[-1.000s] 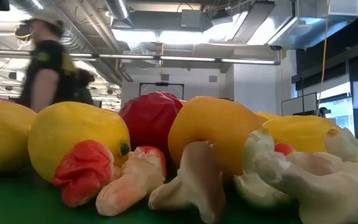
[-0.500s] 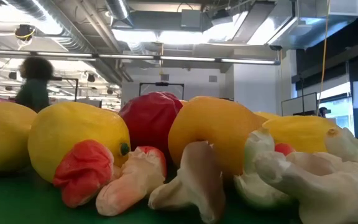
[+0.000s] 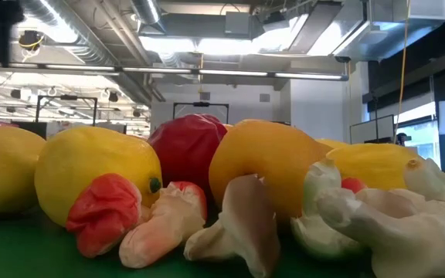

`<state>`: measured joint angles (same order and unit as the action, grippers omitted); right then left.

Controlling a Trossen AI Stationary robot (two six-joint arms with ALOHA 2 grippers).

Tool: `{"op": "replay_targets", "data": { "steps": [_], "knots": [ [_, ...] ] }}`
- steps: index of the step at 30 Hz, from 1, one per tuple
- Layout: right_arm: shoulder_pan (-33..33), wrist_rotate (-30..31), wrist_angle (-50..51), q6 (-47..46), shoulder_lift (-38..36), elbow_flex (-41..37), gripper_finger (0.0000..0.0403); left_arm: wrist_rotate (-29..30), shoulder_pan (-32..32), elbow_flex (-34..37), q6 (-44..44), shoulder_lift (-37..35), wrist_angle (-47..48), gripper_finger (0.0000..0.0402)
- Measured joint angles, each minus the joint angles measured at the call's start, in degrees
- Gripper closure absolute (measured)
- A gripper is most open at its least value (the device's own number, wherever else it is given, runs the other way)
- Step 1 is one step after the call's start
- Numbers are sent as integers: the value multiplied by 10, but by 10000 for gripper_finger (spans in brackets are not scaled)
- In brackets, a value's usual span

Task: Sort produce into baskets
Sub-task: Put the red tomato into the red bin

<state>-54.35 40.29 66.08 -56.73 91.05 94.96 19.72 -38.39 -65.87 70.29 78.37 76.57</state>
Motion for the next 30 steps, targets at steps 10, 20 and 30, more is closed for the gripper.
{"op": "replay_targets", "data": {
  "steps": [10,20,30],
  "knots": [
    [0,-4,0,1,0,0,182,97,204,0,-175,0,-132,52],
    [0,-9,0,1,0,0,182,8,372,0,-471,12,-272,52],
    [0,-9,1,1,0,0,182,-70,420,0,-645,97,-351,52]
  ]
}}
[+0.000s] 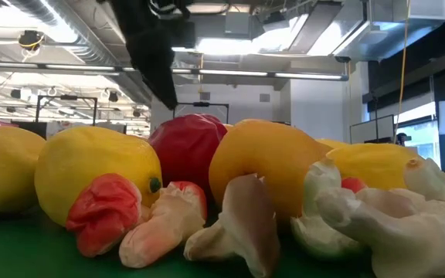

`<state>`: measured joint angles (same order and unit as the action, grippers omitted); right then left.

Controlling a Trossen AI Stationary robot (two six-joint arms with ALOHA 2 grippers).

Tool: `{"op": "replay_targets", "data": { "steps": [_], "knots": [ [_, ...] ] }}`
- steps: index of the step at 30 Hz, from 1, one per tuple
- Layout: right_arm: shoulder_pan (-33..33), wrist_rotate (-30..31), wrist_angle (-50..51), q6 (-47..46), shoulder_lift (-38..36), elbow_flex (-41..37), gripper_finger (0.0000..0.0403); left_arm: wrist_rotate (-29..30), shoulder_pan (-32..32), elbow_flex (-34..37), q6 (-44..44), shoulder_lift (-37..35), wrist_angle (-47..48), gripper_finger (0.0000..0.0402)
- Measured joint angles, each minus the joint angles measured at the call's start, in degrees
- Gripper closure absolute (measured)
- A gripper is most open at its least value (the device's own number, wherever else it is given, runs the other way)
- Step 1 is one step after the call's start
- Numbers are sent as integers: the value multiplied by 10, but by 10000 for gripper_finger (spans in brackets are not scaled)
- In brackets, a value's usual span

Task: Sort produce into baskets
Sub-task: Put the red tomato into the red bin

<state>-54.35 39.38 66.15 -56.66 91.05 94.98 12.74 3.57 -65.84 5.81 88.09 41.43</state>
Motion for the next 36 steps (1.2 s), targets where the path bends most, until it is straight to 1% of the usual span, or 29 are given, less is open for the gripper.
{"op": "replay_targets", "data": {
  "steps": [3,5,9,12,14,18,27,29,33,36],
  "knots": [
    [0,0,0,0,0,0,182,-11,0,0,-36,31,-13,52],
    [0,0,0,0,0,0,182,-30,0,0,-53,48,-21,52],
    [0,0,0,0,0,0,182,-62,0,0,-72,78,-41,52],
    [0,0,0,0,0,0,182,-67,0,0,-80,91,-54,52],
    [0,0,0,0,0,0,182,-70,0,0,-83,95,-59,53],
    [0,0,0,0,0,0,182,-130,3,0,-81,97,-70,53],
    [0,0,0,0,0,0,182,-138,28,0,-87,101,-82,52],
    [0,0,0,0,0,0,182,-149,34,0,-88,105,-79,52],
    [0,0,0,0,0,0,182,-194,38,0,-83,116,-92,52],
    [0,0,2,0,0,0,182,-198,36,0,-83,125,-99,52]
  ]
}}
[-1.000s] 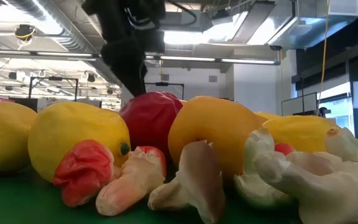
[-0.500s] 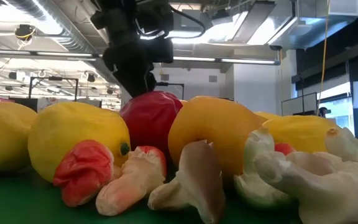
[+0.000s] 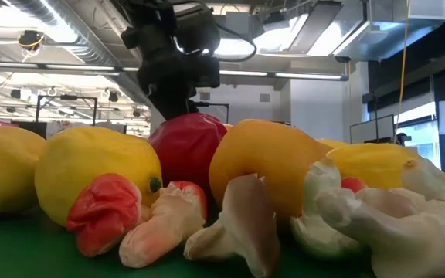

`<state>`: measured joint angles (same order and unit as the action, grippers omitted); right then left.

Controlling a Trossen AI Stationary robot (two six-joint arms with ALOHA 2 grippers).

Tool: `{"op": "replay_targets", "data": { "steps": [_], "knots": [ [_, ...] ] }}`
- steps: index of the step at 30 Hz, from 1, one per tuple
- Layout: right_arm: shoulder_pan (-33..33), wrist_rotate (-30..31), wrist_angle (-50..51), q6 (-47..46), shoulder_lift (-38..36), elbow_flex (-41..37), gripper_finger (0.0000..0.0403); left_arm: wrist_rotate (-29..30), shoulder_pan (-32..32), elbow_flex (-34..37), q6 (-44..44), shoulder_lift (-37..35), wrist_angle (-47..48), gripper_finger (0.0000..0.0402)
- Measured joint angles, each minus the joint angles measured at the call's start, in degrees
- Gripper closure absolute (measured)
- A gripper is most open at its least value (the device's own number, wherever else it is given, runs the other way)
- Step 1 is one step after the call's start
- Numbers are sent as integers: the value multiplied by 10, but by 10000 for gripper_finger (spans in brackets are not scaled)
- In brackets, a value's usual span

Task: Sort produce into baskets
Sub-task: Put the red tomato into the red bin

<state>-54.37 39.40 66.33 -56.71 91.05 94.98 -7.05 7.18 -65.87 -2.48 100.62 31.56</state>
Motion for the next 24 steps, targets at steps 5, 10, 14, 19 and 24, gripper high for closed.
{"op": "replay_targets", "data": {
  "steps": [5,10,14,19,24],
  "knots": [
    [0,0,-2,0,0,0,182,1,1,0,-4,33,-1,52],
    [0,-5,-2,0,0,0,182,1,1,0,-6,53,-11,53],
    [0,-6,-2,0,0,0,182,2,1,0,-6,52,-9,53],
    [0,-6,-2,-9,0,0,182,11,0,0,-6,49,-9,56],
    [0,-6,-2,-18,0,0,182,27,0,0,-5,49,-6,86]
  ]
}}
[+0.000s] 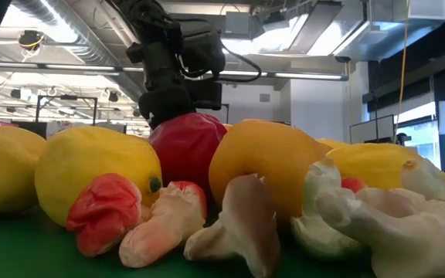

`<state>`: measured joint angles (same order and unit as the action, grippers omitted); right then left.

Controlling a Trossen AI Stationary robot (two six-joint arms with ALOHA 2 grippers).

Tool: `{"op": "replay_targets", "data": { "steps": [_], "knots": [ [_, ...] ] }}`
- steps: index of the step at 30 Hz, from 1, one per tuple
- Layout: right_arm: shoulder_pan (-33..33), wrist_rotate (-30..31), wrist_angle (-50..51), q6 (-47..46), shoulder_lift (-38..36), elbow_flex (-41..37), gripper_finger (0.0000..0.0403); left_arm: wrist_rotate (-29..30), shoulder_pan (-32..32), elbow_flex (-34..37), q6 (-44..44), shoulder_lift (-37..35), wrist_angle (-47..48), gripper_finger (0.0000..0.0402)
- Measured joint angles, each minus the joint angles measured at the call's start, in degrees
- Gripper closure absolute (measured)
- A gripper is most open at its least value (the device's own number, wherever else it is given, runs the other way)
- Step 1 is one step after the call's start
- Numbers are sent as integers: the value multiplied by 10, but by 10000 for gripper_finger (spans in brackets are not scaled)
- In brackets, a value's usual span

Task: Sort produce into baskets
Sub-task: Put the red tomato into the red bin

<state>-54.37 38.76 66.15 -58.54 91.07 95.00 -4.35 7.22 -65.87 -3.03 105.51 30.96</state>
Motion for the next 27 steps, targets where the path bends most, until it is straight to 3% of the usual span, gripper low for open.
{"op": "replay_targets", "data": {
  "steps": [5,15,27],
  "knots": [
    [0,0,0,-1,0,0,182,5,0,0,0,0,1,104],
    [0,0,0,2,0,0,182,29,-1,-1,38,-39,56,94],
    [0,0,2,3,0,0,182,32,-53,-4,149,-198,118,93]
  ]
}}
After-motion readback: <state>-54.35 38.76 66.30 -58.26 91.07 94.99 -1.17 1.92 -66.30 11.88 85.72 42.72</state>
